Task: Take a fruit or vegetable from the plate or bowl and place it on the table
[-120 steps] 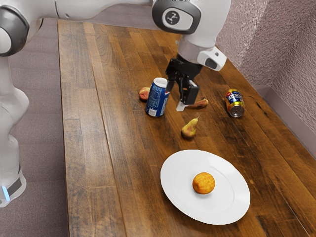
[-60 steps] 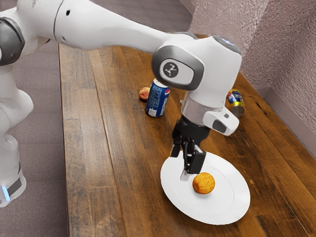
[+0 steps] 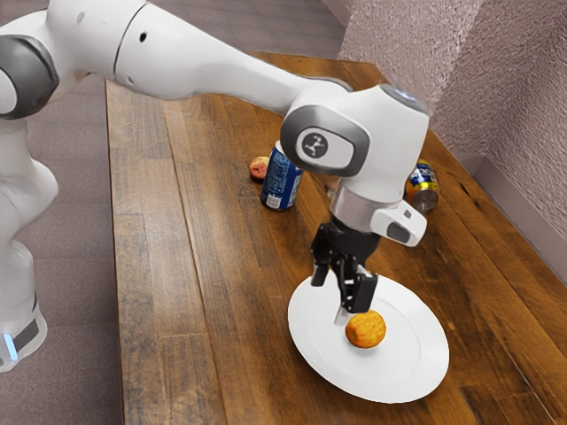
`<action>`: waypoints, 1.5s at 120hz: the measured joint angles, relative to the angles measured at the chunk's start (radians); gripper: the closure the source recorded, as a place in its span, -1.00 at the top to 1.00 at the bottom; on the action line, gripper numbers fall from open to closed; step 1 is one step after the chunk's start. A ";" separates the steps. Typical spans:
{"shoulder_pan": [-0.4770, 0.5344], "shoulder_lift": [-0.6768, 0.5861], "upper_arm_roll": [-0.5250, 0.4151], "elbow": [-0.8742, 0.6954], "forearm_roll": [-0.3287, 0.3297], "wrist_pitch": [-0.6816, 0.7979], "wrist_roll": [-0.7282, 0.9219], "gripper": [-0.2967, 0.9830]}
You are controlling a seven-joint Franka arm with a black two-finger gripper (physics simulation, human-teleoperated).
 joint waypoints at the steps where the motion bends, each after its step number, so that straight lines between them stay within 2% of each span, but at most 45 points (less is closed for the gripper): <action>1: -0.002 0.000 0.000 -0.001 0.000 0.001 0.000 0.54; 47: 0.005 0.013 0.000 -0.046 0.001 0.066 -0.009 0.54; 80: 0.093 0.014 0.009 -0.051 0.010 0.094 -0.002 0.54; 180: 0.119 0.081 0.009 -0.044 0.003 0.181 0.022 0.54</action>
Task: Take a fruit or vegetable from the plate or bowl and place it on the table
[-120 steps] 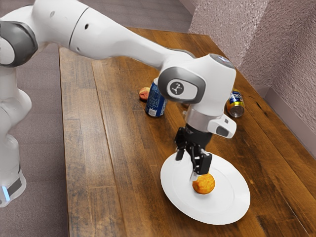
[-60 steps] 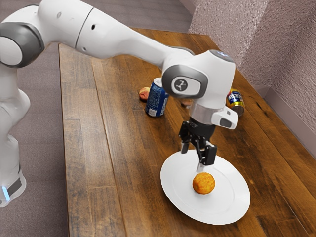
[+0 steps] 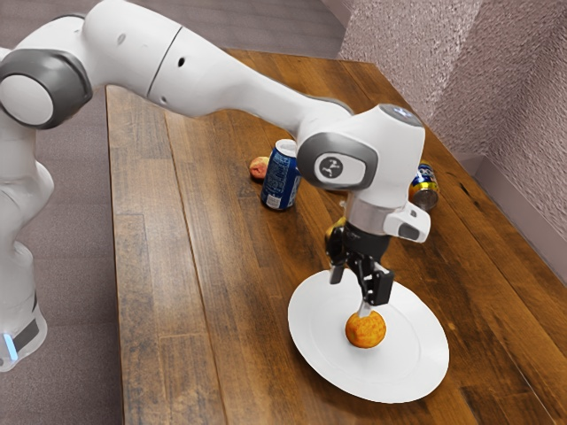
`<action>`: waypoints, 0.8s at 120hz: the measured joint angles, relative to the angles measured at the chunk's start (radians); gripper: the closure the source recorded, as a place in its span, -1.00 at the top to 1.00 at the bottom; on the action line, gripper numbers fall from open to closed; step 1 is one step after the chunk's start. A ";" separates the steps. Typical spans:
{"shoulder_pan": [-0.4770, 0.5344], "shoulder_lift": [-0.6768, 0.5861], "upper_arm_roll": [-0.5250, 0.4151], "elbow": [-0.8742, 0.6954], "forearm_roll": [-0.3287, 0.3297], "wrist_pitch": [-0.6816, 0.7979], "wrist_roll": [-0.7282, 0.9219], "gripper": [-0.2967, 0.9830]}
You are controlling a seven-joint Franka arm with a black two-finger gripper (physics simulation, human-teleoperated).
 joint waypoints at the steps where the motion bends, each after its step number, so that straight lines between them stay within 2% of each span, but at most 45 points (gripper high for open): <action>1: 0.000 0.000 0.000 0.000 0.000 0.001 0.000 0.54; 25: -0.005 0.004 -0.005 0.001 -0.016 0.009 0.005 0.54; 51: -0.004 0.008 -0.006 0.000 -0.062 0.013 0.017 0.54; 96: -0.001 0.021 -0.006 0.001 -0.074 0.018 0.032 0.54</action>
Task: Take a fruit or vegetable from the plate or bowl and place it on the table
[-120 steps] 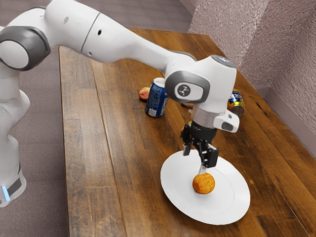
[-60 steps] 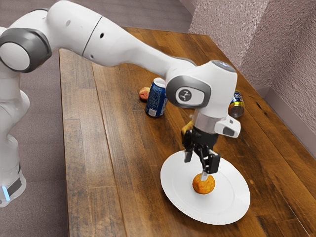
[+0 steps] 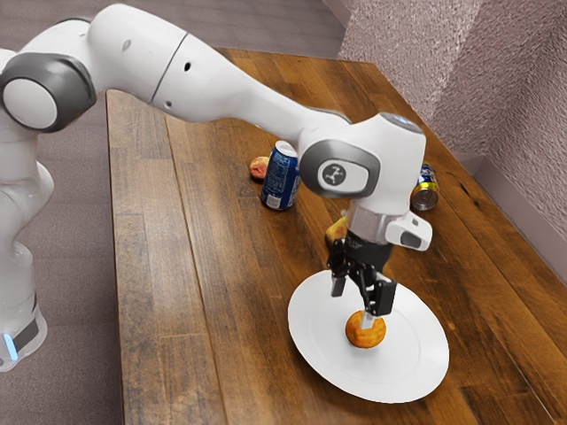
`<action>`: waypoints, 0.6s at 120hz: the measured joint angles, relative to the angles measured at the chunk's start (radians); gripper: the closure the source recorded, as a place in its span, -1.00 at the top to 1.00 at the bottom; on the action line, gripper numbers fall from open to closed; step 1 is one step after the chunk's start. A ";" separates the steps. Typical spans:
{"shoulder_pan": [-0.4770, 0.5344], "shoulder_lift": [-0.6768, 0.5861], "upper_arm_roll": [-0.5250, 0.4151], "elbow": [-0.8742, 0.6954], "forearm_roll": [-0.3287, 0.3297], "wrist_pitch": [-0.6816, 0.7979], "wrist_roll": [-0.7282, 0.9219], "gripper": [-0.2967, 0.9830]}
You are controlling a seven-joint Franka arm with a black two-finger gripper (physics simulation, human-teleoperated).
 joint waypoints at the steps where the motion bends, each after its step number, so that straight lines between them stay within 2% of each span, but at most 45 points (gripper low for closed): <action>1: 0.000 0.000 0.000 0.000 0.000 0.000 0.000 0.54; 72: 0.010 0.030 0.001 0.003 -0.004 0.033 0.011 0.54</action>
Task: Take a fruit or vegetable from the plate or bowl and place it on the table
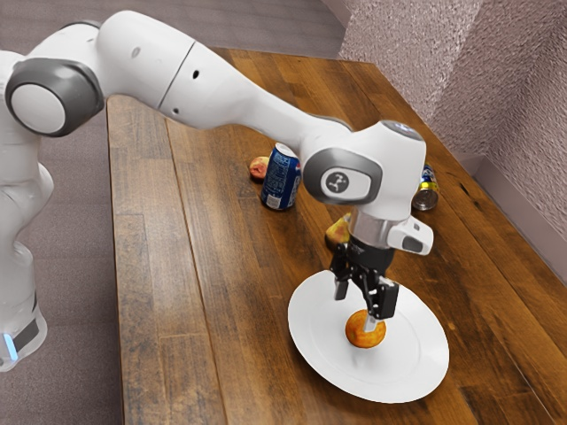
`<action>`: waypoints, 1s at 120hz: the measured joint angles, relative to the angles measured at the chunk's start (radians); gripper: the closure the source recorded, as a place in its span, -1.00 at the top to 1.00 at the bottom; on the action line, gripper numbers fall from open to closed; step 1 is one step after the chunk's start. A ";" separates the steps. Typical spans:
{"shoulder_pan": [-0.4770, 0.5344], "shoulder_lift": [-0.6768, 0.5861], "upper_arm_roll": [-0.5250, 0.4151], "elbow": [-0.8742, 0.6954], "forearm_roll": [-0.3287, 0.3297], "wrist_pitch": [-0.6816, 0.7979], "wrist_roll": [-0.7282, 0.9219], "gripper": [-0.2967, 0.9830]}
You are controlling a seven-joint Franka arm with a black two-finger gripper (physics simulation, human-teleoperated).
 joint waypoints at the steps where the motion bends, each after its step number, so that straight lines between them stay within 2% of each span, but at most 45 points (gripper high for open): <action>1: 0.000 0.000 0.000 0.000 0.000 0.001 0.000 0.54; 120: 0.005 0.042 -0.005 -0.001 -0.001 0.069 0.004 0.54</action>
